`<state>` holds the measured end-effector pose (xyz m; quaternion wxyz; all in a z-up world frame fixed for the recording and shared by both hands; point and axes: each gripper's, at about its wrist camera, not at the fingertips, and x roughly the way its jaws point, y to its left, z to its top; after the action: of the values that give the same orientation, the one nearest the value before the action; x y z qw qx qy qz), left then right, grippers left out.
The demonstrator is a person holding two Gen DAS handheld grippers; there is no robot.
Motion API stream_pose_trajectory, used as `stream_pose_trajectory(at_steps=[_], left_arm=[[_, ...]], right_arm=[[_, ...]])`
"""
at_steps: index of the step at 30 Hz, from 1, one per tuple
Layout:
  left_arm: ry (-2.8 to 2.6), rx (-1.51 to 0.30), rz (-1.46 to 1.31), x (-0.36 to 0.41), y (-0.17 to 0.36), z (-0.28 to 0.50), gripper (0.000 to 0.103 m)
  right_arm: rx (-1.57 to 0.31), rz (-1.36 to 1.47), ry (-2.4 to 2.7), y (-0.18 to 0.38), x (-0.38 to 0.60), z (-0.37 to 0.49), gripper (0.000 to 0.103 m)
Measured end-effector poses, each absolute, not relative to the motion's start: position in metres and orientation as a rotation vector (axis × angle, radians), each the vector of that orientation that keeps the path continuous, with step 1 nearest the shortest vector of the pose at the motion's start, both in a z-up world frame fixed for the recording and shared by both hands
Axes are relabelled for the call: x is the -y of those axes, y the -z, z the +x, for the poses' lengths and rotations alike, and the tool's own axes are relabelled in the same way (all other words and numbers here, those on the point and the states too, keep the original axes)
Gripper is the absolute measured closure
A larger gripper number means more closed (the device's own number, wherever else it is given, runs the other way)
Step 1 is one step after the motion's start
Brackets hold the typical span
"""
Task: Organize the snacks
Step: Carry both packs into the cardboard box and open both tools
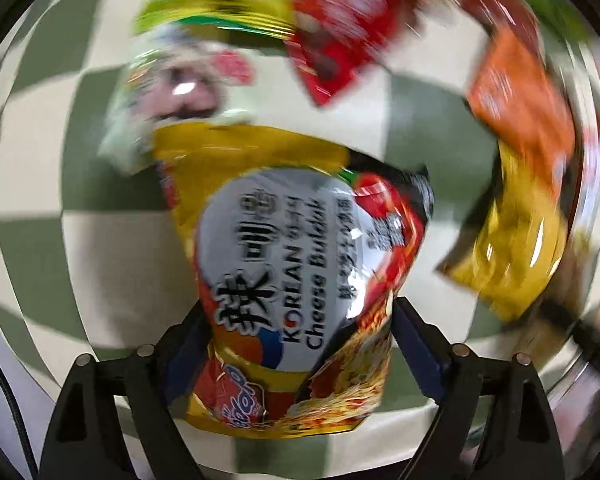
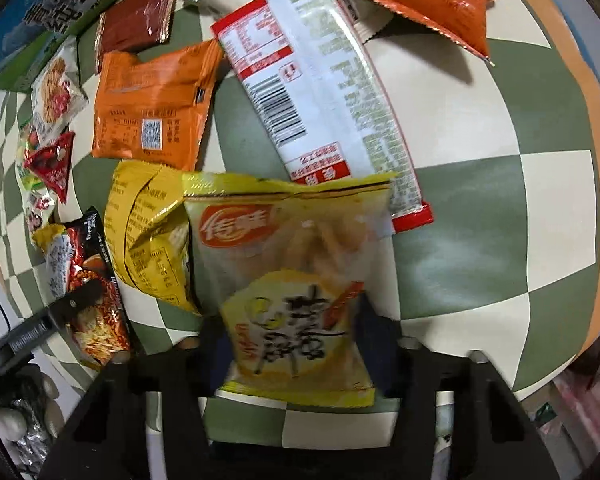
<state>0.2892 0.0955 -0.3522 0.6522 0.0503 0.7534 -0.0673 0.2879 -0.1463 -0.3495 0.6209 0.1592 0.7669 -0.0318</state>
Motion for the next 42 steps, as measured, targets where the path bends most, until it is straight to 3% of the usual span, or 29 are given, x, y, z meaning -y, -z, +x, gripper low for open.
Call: stream_pose_trajectory(at_steps=[8,10,17,20,24,31,34,42], left_arm=[[0.171,-1.668,0.233,-0.099,0.367,0.332,0.014],[0.156,-1.641,0.230,-0.087,0.356,0.285,0.015],[0.102,-1.541,0.187,-0.079,0.371,0.266,0.015],[0.106,-1.503,0.170,-0.085,0.330,0.246,0.015],[0.138,-1.429,0.154,-0.083,0.314,0.242,0.015],[0.215,-1.304,0.097,-0.081,0.222,0.230,0.015],[0.250,-1.267,0.076,-0.074,0.176,0.247,0.015],[0.283,-1.233,0.021,-0.048,0.137,0.341,0.015]], right_arm=[[-1.773,0.292,0.065,0.339,0.119,0.281,0.051],[-1.777,0.282,0.067,0.332,0.117,0.277,0.051],[-1.705,0.225,0.107,0.313,0.079,0.264,0.063],[-1.668,0.232,0.112,0.286,0.081,0.251,0.064],[-1.608,0.277,0.106,0.254,0.077,0.236,0.064],[-1.466,0.338,0.049,0.192,0.066,0.235,0.064],[-1.402,0.347,0.005,0.166,0.065,0.249,0.064],[-1.264,0.345,-0.100,0.081,0.089,0.328,0.065]])
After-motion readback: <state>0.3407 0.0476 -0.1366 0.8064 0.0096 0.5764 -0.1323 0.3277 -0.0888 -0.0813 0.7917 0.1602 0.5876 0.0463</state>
